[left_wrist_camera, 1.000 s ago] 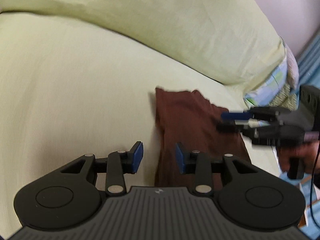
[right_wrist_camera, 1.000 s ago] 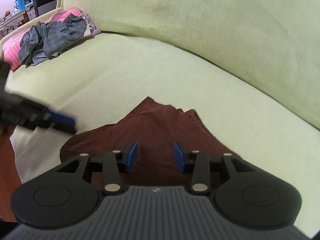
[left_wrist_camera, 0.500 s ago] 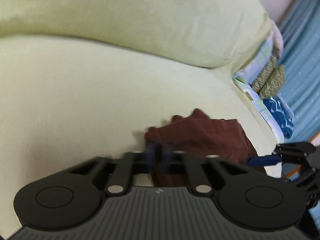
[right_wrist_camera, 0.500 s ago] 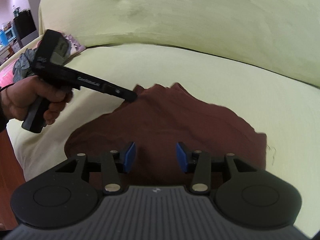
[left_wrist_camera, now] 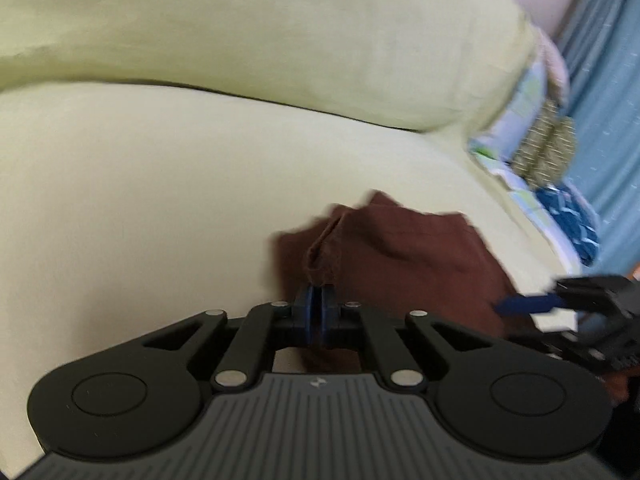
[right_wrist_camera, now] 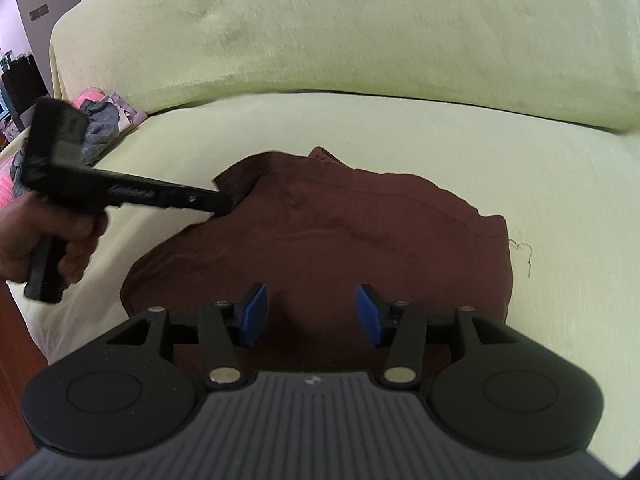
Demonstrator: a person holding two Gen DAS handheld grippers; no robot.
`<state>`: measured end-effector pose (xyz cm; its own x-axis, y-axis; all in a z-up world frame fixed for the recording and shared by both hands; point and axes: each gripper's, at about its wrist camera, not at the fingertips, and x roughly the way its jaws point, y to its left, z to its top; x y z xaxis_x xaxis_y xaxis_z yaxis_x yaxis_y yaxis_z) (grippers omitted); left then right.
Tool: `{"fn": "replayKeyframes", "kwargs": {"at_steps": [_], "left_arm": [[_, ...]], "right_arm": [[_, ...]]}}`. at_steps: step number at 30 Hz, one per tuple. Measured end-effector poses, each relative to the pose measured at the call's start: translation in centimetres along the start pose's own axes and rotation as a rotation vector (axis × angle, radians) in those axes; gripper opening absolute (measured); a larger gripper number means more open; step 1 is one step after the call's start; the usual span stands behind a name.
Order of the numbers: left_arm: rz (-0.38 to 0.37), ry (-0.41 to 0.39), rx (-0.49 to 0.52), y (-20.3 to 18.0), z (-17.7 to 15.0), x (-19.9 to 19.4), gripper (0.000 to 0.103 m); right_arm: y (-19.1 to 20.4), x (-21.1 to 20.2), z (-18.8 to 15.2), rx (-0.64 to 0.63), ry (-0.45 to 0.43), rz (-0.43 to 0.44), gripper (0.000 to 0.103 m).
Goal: Fold clothes
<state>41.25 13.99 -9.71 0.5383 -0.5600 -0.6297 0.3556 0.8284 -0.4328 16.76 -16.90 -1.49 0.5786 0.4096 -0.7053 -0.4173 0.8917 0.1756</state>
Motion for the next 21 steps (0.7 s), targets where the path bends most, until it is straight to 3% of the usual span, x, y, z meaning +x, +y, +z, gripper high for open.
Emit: {"fn": "replayKeyframes", "kwargs": {"at_steps": [2,3,5,8,12,13,15,17,21], "left_arm": [[-0.022,0.004,-0.046,1.1,1.0,0.1,0.056],[-0.055,0.006,-0.074,1.7,1.5,0.0,0.058],[-0.094,0.032,-0.103,2.6,2.3,0.3,0.058],[-0.096,0.118,-0.106,3.6,3.5,1.9,0.058],[-0.209,0.207,-0.124,5.1,4.9,3.9,0.056],[-0.243,0.227,-0.134,5.4,5.2,4.2,0.055],[-0.286,0.27,-0.12,5.2,5.2,5.0,0.039],[-0.327,0.322,-0.096,4.8,5.2,6.1,0.032],[-0.332,0.282,-0.04,4.3,5.2,5.5,0.004]], "right_arm": [[-0.1,0.0,0.0,0.006,-0.004,-0.002,0.047],[-0.1,-0.1,-0.1,0.009,-0.006,-0.004,0.047],[-0.1,0.0,-0.2,0.016,-0.01,-0.002,0.047],[-0.2,-0.1,-0.3,0.023,-0.014,-0.001,0.048],[-0.7,-0.6,-0.4,0.039,-0.028,-0.005,0.05],[-0.9,-0.7,-0.5,0.047,-0.033,-0.006,0.051],[-1.1,-0.9,-0.5,0.056,-0.038,-0.008,0.052],[-1.4,-1.2,-0.6,0.064,-0.044,-0.015,0.052],[-2.1,-2.0,-0.6,0.078,-0.062,-0.029,0.052]]}}
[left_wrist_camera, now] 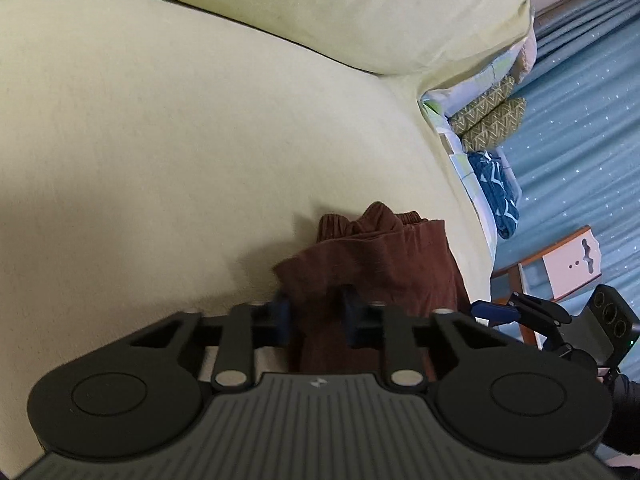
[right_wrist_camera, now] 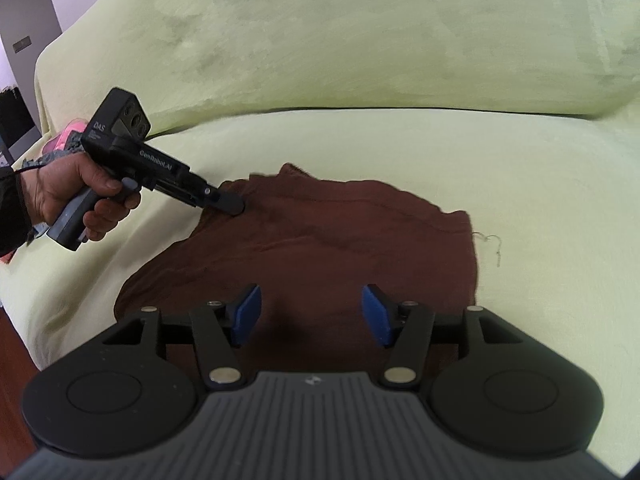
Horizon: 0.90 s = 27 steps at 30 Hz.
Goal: Fold clothes
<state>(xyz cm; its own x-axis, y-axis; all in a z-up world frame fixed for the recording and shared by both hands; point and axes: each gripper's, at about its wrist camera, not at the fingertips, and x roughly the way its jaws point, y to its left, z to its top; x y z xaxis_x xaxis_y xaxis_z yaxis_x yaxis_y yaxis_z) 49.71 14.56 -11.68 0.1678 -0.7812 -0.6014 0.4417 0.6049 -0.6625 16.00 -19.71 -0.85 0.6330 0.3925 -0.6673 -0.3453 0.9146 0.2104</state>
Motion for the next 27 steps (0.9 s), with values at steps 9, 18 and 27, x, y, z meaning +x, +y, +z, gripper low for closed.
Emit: {"fn": "replayKeyframes", "kwargs": {"at_steps": [9,18,27], "left_arm": [[0.09,-0.132,0.126,-2.3,0.1,-1.2,0.003],[0.215,-0.188,0.029,-1.0,-1.2,-3.6,0.048],[0.144,-0.166,0.198,-6.6,-1.9,-1.9,0.047]], "right_arm": [[-2.3,-0.1,0.1,0.078,-0.029,-0.022,0.055],[-4.0,0.4,0.9,0.113,-0.07,-0.025,0.057],[-10.3,2.3,0.6,0.359,-0.09,-0.016,0.053]]}}
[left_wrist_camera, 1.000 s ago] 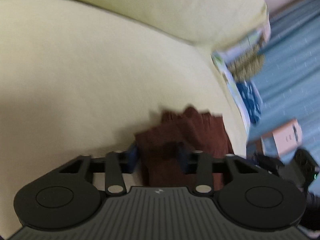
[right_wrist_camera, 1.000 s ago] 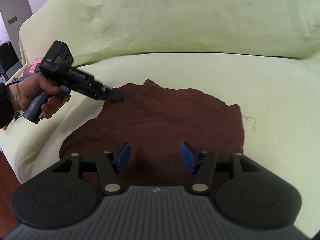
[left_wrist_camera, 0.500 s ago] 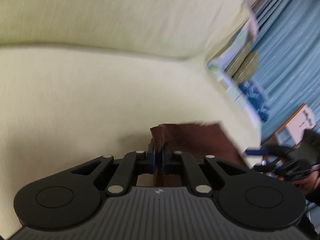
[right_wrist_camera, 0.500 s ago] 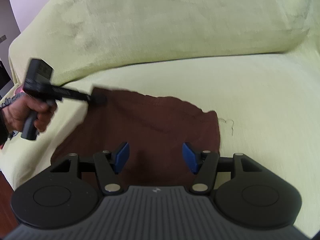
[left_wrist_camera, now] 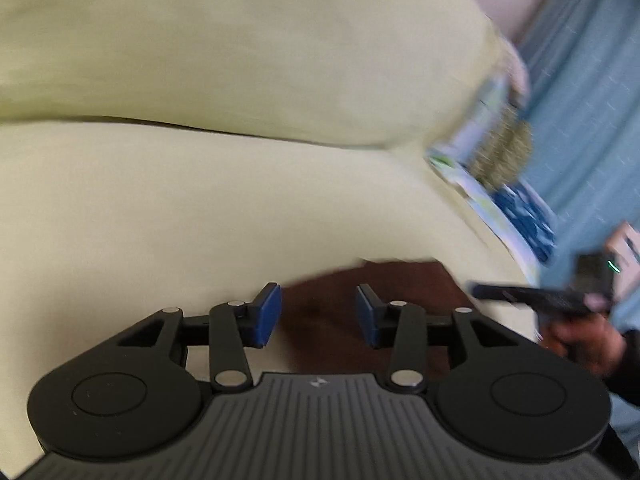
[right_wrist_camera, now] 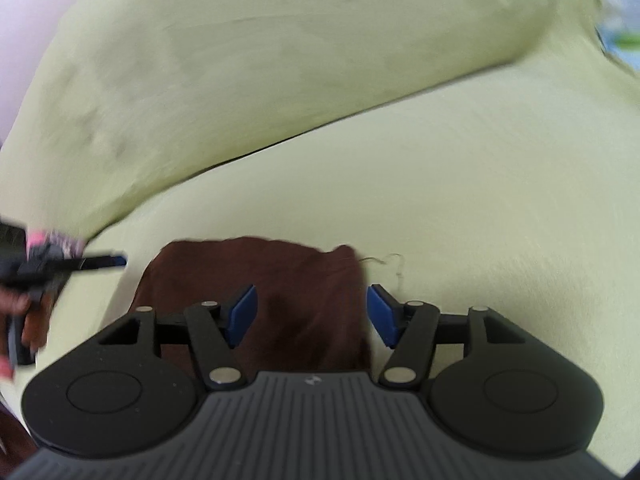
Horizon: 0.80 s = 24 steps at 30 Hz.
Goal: Fold clothes
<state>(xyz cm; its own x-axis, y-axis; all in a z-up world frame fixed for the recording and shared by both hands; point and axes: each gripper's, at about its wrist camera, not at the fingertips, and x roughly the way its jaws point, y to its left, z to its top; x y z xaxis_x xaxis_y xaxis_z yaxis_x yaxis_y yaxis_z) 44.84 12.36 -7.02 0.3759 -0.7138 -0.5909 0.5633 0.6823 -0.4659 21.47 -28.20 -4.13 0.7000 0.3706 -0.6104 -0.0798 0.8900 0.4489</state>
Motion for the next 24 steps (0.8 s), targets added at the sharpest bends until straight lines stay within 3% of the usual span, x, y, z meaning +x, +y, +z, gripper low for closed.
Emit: {"fn": "replayKeyframes", "kwargs": {"at_steps": [4,6,7,12,16,18,20,24], "left_arm": [[0.0,0.067,0.016,-0.9,0.1,3.4,0.047],[0.009,0.083,0.009,-0.8,-0.1,4.5,0.047],[0.007,0.08,0.005,-0.7,-0.1,4.6,0.047],[0.04,0.074,-0.005,-0.7,0.1,4.1,0.046],[0.061,0.073,-0.024,-1.4,0.0,4.9,0.046],[0.086,0.068,-0.03,-1.7,0.0,4.5,0.047],[0.157,0.055,-0.034,-2.0,-0.4,3.4,0.049],[0.147,0.013,-0.072,-3.3,-2.3,-0.1,0.048]], "right_arm": [[-1.5,1.5,0.3,0.062,0.02,0.036,0.047],[-2.5,2.6,0.4,0.111,0.053,0.074,0.028],[-2.8,2.9,0.4,0.125,0.064,0.083,0.0],[-4.0,1.8,0.9,0.157,-0.002,0.076,0.001],[-3.7,2.6,0.2,0.122,0.05,0.04,0.007],[-3.5,2.2,0.2,0.111,0.037,0.021,0.014],[-2.8,1.0,0.2,0.084,0.013,-0.013,0.026],[-1.0,-2.5,-0.5,0.03,-0.022,-0.013,0.032]]}}
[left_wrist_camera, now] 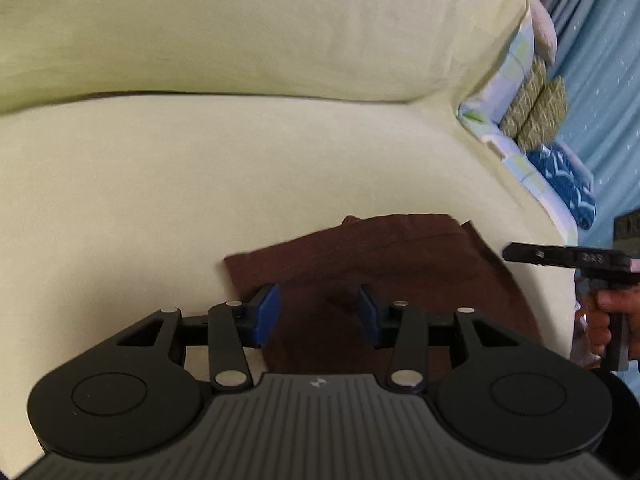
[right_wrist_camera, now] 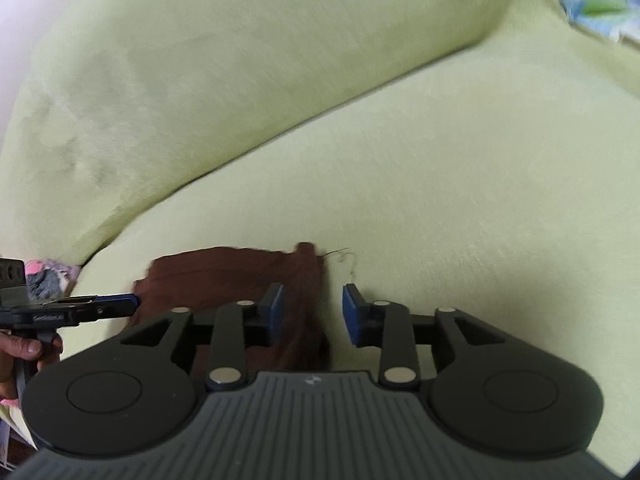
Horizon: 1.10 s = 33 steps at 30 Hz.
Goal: Fold clothes
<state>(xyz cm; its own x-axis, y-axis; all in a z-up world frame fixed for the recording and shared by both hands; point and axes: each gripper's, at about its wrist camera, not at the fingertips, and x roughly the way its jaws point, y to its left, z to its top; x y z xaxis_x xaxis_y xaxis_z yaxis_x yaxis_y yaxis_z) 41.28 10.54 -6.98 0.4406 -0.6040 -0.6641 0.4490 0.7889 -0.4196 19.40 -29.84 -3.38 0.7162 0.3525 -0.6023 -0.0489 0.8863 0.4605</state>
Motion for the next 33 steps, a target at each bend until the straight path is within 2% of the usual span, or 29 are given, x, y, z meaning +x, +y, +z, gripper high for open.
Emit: {"fn": "replayKeyframes", "kwargs": {"at_steps": [3,6,8,10,12,14,17,19,21,23,25,27,29,33], "left_arm": [[-0.04,-0.012,-0.023,-1.6,-3.2,-2.8,0.047],[-0.051,0.02,-0.033,-2.6,-6.7,-3.5,0.047],[-0.018,0.033,-0.025,-2.9,-8.2,-3.2,0.044],[0.007,0.005,-0.034,-2.8,-9.2,-2.9,0.045],[0.006,0.005,-0.053,-2.5,-9.0,-3.0,0.044],[0.013,0.011,-0.04,-2.6,-8.5,-3.5,0.043],[0.035,0.007,-0.011,-2.9,-8.3,-3.9,0.043],[0.049,0.036,0.027,-3.1,-8.6,-3.6,0.043],[0.067,0.056,0.058,-3.3,-9.0,-3.2,0.043],[0.074,0.055,0.048,-3.2,-9.0,-2.9,0.044],[0.076,0.05,0.055,-3.0,-9.2,-2.6,0.045],[0.075,0.052,0.069,-3.0,-9.3,-2.5,0.045],[0.079,0.057,0.104,-3.3,-9.3,-2.4,0.046],[0.077,0.057,0.118,-3.4,-9.4,-2.4,0.046]], "right_arm": [[2.4,-2.8,-2.0,-0.045,-0.001,0.035,0.033],[4.3,-3.9,-4.9,-0.082,0.043,0.07,0.034],[5.3,-3.7,-6.9,-0.097,0.089,0.082,0.034],[6.1,-3.3,-8.5,-0.125,0.123,0.078,0.034],[6.9,-2.7,-9.3,-0.177,0.16,0.032,0.033],[7.8,-3.0,-9.4,-0.217,0.154,0.018,0.035],[10.5,-3.4,-8.8,-0.343,0.129,0.064,0.035],[12.5,-3.1,-8.6,-0.447,0.123,0.098,0.035],[15.6,-1.3,-8.5,-0.586,0.132,0.13,0.034],[17.5,0.3,-8.5,-0.665,0.141,0.147,0.034],[18.9,1.5,-8.6,-0.72,0.156,0.149,0.033],[20.2,3.4,-9.5,-0.817,0.206,0.13,0.033],[20.2,3.9,-10.4,-0.881,0.227,0.12,0.032],[17.5,3.0,-10.9,-0.869,0.258,0.125,0.032]]}}
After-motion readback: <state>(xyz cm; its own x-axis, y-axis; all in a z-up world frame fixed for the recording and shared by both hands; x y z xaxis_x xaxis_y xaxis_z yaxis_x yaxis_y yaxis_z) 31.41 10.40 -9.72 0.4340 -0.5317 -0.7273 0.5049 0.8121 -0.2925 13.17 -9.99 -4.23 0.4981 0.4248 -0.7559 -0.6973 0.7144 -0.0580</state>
